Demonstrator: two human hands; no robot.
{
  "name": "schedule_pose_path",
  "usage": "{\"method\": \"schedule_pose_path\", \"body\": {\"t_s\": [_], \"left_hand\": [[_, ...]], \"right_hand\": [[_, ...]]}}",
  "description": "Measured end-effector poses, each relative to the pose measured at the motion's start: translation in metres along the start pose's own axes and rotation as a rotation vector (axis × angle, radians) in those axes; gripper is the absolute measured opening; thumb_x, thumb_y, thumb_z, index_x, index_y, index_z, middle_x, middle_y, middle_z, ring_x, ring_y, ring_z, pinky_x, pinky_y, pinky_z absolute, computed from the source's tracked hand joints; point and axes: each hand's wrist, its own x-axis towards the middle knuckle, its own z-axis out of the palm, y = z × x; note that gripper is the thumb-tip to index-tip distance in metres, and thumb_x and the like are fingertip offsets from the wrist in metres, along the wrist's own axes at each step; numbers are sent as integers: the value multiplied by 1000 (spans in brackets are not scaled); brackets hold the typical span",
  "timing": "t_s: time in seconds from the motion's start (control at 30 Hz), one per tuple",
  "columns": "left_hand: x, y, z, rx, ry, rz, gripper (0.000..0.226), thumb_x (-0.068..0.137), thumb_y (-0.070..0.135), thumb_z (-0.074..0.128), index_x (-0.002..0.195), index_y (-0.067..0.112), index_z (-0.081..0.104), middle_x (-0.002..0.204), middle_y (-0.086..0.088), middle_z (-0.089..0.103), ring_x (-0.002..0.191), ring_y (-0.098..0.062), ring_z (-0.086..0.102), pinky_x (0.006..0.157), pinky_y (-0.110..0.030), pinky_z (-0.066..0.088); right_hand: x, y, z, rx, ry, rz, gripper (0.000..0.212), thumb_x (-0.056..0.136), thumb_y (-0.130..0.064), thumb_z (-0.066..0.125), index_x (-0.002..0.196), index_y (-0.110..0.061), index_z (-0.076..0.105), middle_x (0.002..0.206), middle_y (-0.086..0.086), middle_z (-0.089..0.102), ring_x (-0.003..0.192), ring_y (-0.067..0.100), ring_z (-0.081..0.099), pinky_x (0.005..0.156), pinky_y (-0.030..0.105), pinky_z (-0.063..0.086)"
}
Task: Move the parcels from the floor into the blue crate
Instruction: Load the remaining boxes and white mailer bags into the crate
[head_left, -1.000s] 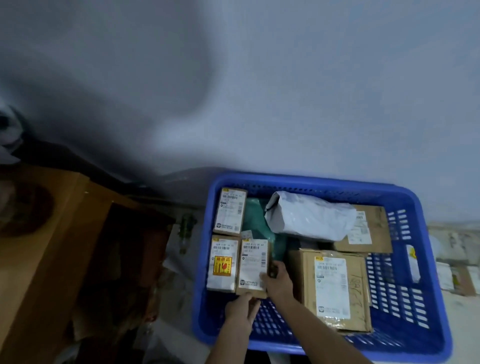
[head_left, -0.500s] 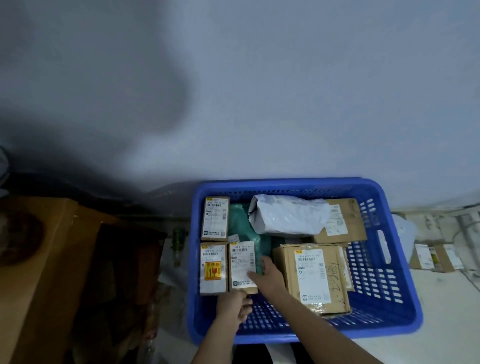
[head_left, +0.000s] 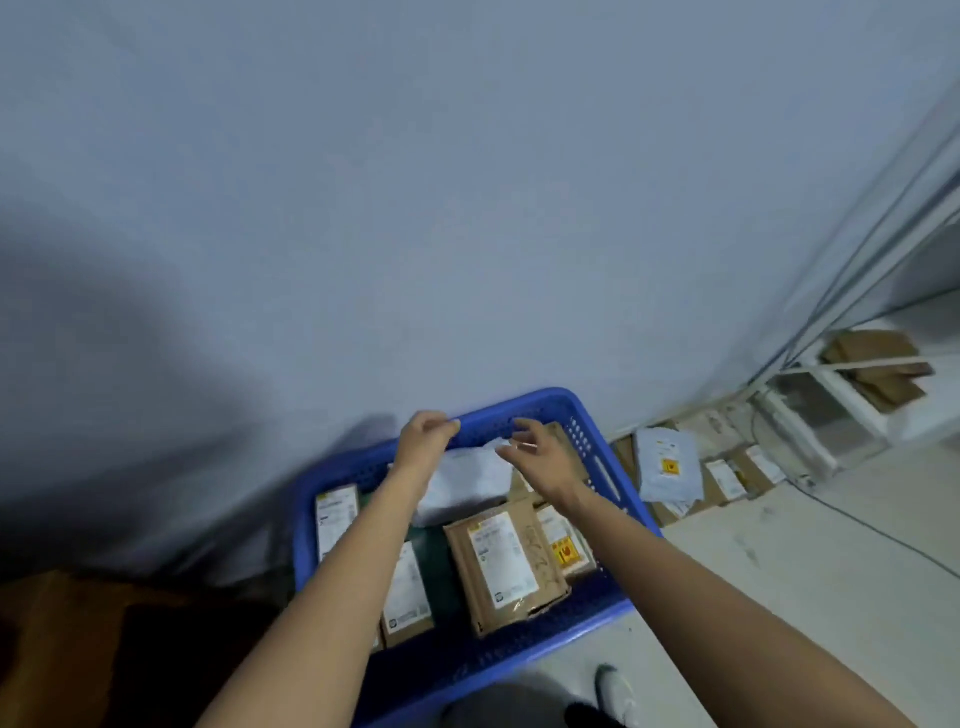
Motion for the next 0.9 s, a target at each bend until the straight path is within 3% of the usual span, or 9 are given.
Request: {"method": "schedule_pose_path", "body": {"t_s": [0.27,0.57,0.67,0.8,0.9], "left_hand": [[-63,99,171,112,-198,195,33,86,21,64,118,13,58,122,-7,60,111,-24,57,99,-38,46],[-187,113,437,337,-468,278,38,84,21,66,120,11,58,121,-8,61,108,-21,58,89,-30,45],[-218,114,510,362,-522,281,40,85,23,67,121,9,56,122,-11,60,113,-24,56,95,-33,44],[-244,116,572,339,-573,249,35,86,27,65,117,12,57,115,-8,60,110,-26,56,91,-33,45],[-243,123,603,341,-571,243,25,87,26,65,108,16,57,104,-5,59,95,-21,55,87,-35,45]], "right_hand": [[-32,20,-193,141,263,-23,53,85,-32,70,133,-21,49,127,6,56,117,21,55,100,36,47],[-131,110,-442,216,502,53,50,87,-30,68,132,-20,50,123,6,57,107,20,59,80,28,46],[-160,141,-521,205,582,84,51,86,-36,68,131,-21,52,117,4,59,104,19,59,86,32,48],[-177,173,-592,202,622,126,45,85,-38,67,127,-24,55,110,2,61,103,18,59,90,30,44],[-171,188,-624,213,602,148,46,85,-39,67,127,-26,55,114,4,62,108,20,58,91,29,43]]}}
